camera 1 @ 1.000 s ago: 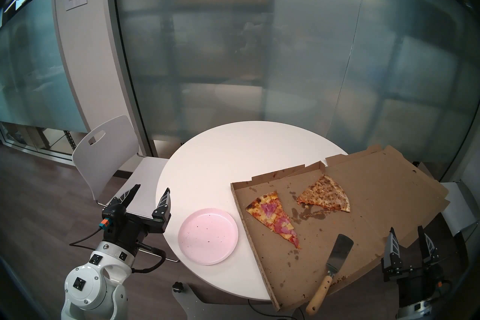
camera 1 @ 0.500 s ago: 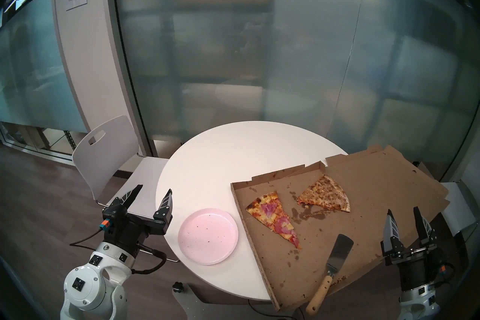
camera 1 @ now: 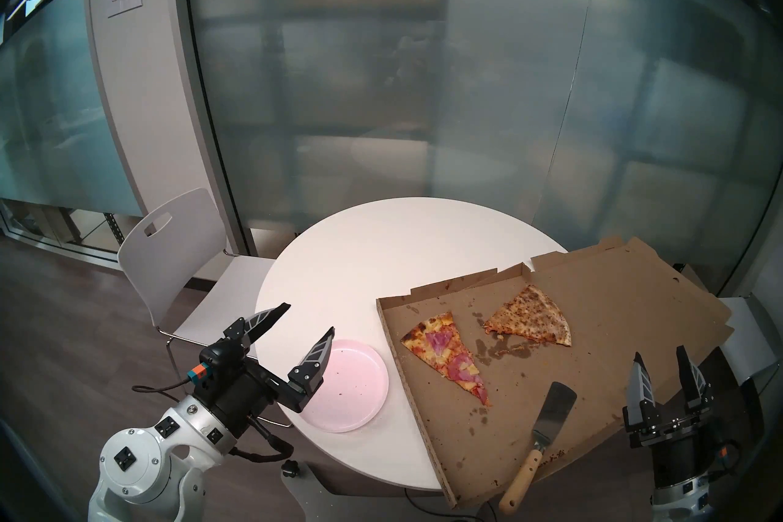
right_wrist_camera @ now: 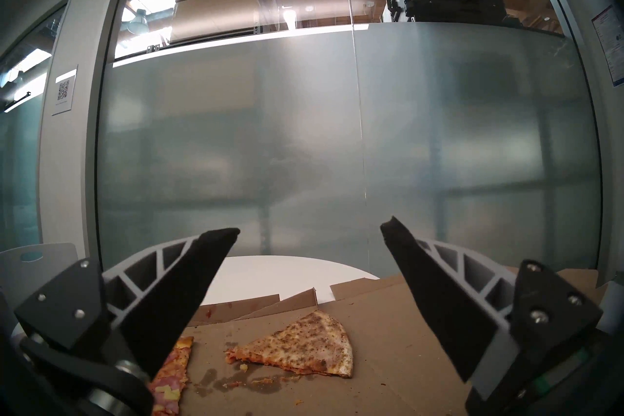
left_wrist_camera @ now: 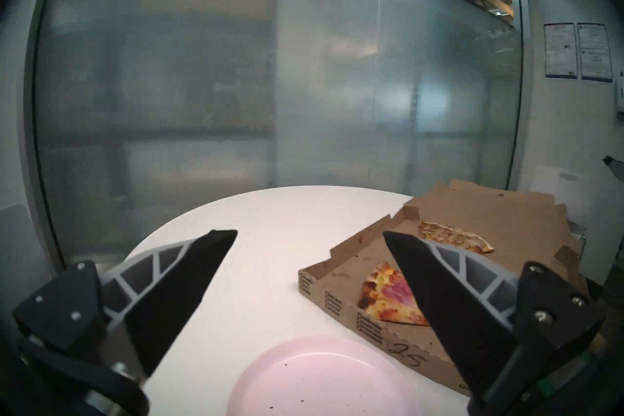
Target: Put pizza slice onto the plate
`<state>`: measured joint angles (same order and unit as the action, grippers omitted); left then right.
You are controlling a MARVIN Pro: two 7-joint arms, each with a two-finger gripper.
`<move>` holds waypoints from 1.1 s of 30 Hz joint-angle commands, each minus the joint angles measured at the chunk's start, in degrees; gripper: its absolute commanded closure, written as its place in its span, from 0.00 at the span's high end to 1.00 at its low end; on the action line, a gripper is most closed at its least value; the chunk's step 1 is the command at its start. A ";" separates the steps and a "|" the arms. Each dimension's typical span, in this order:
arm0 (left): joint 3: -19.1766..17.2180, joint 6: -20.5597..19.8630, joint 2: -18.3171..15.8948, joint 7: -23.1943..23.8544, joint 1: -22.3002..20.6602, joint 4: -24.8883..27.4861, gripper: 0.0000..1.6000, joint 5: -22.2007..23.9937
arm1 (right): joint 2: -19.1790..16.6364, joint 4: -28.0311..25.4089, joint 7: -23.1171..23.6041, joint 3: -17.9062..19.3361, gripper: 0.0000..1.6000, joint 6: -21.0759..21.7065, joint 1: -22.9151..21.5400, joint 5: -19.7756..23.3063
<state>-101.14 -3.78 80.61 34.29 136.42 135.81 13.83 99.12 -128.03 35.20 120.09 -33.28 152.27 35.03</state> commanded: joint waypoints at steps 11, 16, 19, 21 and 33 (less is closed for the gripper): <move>8.38 -8.89 -11.22 12.10 -3.11 4.19 1.00 -9.60 | 1.07 -1.14 3.03 0.43 1.00 -2.64 2.36 3.06; 14.32 -12.17 -10.60 11.64 -6.15 4.19 1.00 -13.18 | 1.38 -1.68 3.59 0.90 1.00 -2.99 3.00 3.68; 17.20 -14.75 -10.34 11.57 -8.34 4.19 1.00 -15.13 | 1.56 -1.75 3.96 1.21 1.00 -3.23 3.38 4.15; 18.94 -16.50 -10.16 11.49 -9.87 4.19 1.00 -16.47 | 1.73 -1.79 4.26 1.44 1.00 -3.42 3.71 4.59; 30.95 -24.34 -9.92 11.34 -16.71 1.92 1.00 -23.56 | 2.00 -0.89 5.50 2.18 1.00 -3.99 4.01 6.56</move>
<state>-77.63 -25.62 70.25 46.67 125.01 138.48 -6.54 101.04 -128.45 40.20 122.20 -36.48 156.22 40.07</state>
